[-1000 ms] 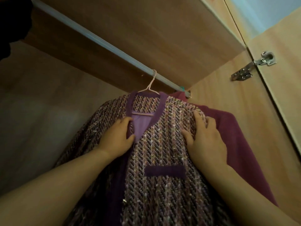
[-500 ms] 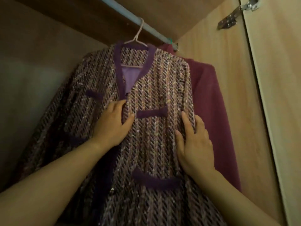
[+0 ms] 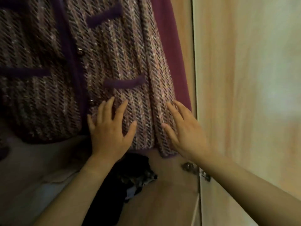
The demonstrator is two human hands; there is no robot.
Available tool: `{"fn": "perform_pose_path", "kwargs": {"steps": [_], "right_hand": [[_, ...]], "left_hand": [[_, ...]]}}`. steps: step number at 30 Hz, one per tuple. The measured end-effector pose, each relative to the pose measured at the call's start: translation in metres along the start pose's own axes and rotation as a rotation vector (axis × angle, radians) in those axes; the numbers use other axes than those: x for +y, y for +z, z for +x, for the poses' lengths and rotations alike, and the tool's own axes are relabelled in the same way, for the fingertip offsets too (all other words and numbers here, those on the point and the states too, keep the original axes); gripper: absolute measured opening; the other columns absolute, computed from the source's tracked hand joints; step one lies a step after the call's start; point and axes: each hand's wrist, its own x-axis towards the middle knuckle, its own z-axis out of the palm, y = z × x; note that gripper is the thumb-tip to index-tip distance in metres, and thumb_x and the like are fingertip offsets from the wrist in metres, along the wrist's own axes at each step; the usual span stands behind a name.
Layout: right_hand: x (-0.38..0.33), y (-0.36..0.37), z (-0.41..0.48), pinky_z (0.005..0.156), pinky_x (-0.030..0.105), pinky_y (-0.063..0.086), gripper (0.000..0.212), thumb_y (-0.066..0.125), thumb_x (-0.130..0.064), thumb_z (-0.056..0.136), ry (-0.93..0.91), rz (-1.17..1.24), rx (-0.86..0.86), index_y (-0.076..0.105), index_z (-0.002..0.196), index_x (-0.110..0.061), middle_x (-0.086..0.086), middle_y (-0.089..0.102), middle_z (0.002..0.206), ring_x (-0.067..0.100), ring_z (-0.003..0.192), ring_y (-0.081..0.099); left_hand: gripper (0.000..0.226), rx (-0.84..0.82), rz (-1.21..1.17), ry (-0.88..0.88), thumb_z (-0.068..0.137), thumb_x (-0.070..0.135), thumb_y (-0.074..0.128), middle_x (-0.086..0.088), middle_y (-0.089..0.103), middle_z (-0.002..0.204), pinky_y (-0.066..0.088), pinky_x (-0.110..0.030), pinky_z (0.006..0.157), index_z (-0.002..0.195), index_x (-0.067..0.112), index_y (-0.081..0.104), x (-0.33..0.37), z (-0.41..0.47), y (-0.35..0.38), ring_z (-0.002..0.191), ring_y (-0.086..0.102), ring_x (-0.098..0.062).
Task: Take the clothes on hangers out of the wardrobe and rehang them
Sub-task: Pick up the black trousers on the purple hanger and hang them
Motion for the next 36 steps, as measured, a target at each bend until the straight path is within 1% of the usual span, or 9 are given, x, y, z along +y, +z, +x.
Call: {"fn": "perform_pose_path", "kwargs": {"steps": [3, 8, 15, 18, 21, 23, 26, 31, 36], "right_hand": [[0.019, -0.017, -0.06, 0.106, 0.04, 0.035, 0.063, 0.031, -0.053, 0.092, 0.061, -0.065, -0.082, 0.037, 0.141, -0.014, 0.013, 0.039, 0.143, 0.029, 0.13, 0.038], [0.054, -0.054, -0.162, 0.101, 0.049, 0.039, 0.061, 0.03, -0.054, 0.093, 0.212, -0.187, -0.21, 0.037, 0.141, -0.015, 0.013, 0.038, 0.145, 0.033, 0.131, 0.038], [0.113, -0.14, -0.323, 0.097, 0.052, 0.04, 0.06, 0.036, -0.054, 0.092, 0.56, -0.341, -0.301, 0.042, 0.136, -0.014, 0.014, 0.04, 0.143, 0.036, 0.128, 0.041], [0.133, -0.198, -0.393, 0.097, 0.053, 0.04, 0.061, 0.033, -0.056, 0.093, 0.735, -0.406, -0.323, 0.045, 0.135, -0.013, 0.016, 0.041, 0.141, 0.037, 0.126, 0.042], [0.151, -0.264, -0.451, 0.098, 0.052, 0.04, 0.062, 0.031, -0.056, 0.092, 0.886, -0.483, -0.307, 0.048, 0.133, -0.011, 0.016, 0.043, 0.14, 0.038, 0.123, 0.045], [0.165, -0.312, -0.487, 0.096, 0.052, 0.042, 0.059, 0.033, -0.053, 0.093, 0.978, -0.527, -0.289, 0.047, 0.132, -0.011, 0.016, 0.045, 0.137, 0.038, 0.121, 0.046], [0.187, -0.385, -0.54, 0.096, 0.051, 0.043, 0.059, 0.035, -0.051, 0.092, 1.122, -0.6, -0.266, 0.049, 0.131, -0.009, 0.016, 0.047, 0.136, 0.037, 0.121, 0.047], [0.206, -0.488, -0.615, 0.097, 0.048, 0.043, 0.062, 0.029, -0.055, 0.091, 1.36, -0.698, -0.268, 0.047, 0.132, -0.012, 0.013, 0.046, 0.137, 0.035, 0.123, 0.045], [0.227, -0.552, -0.658, 0.101, 0.048, 0.04, 0.058, 0.032, -0.055, 0.091, 1.519, -0.772, -0.265, 0.043, 0.135, -0.019, 0.008, 0.045, 0.139, 0.031, 0.125, 0.043]], "left_hand": [[0.062, -0.1, -0.112, 0.06, 0.087, 0.057, 0.031, -0.006, 0.031, 0.15, 0.018, -0.067, 0.104, 0.141, 0.028, 0.036, 0.034, -0.046, 0.015, 0.138, 0.026, -0.03], [0.062, -0.334, -0.285, 0.193, 0.084, 0.057, 0.035, -0.004, 0.036, 0.148, 0.02, -0.066, 0.106, 0.139, 0.029, 0.039, 0.105, -0.122, 0.045, 0.138, 0.029, -0.026], [0.06, -0.549, -0.519, 0.413, 0.084, 0.057, 0.037, -0.003, 0.045, 0.141, 0.026, -0.062, 0.104, 0.136, 0.028, 0.042, 0.241, -0.189, 0.078, 0.132, 0.037, -0.023], [0.059, -0.64, -0.61, 0.54, 0.085, 0.056, 0.037, -0.005, 0.048, 0.137, 0.028, -0.056, 0.104, 0.134, 0.025, 0.045, 0.319, -0.221, 0.088, 0.127, 0.042, -0.025], [0.058, -0.661, -0.731, 0.682, 0.082, 0.053, 0.041, -0.006, 0.055, 0.131, 0.03, -0.042, 0.099, 0.129, 0.021, 0.052, 0.414, -0.254, 0.087, 0.119, 0.05, -0.026], [0.057, -0.68, -0.813, 0.776, 0.082, 0.052, 0.042, -0.005, 0.056, 0.129, 0.034, -0.045, 0.099, 0.128, 0.02, 0.054, 0.485, -0.278, 0.08, 0.118, 0.051, -0.025], [0.058, -0.726, -0.861, 0.911, 0.081, 0.053, 0.041, -0.004, 0.055, 0.13, 0.037, -0.058, 0.096, 0.128, 0.02, 0.053, 0.592, -0.313, 0.064, 0.119, 0.051, -0.026], [0.06, -0.82, -0.963, 1.084, 0.081, 0.054, 0.039, -0.004, 0.055, 0.129, 0.04, -0.058, 0.092, 0.128, 0.019, 0.054, 0.744, -0.369, 0.024, 0.118, 0.052, -0.028], [0.061, -0.877, -0.973, 1.232, 0.082, 0.057, 0.032, -0.001, 0.052, 0.131, 0.033, -0.062, 0.099, 0.128, 0.022, 0.052, 0.842, -0.404, -0.003, 0.123, 0.048, -0.025]]}}
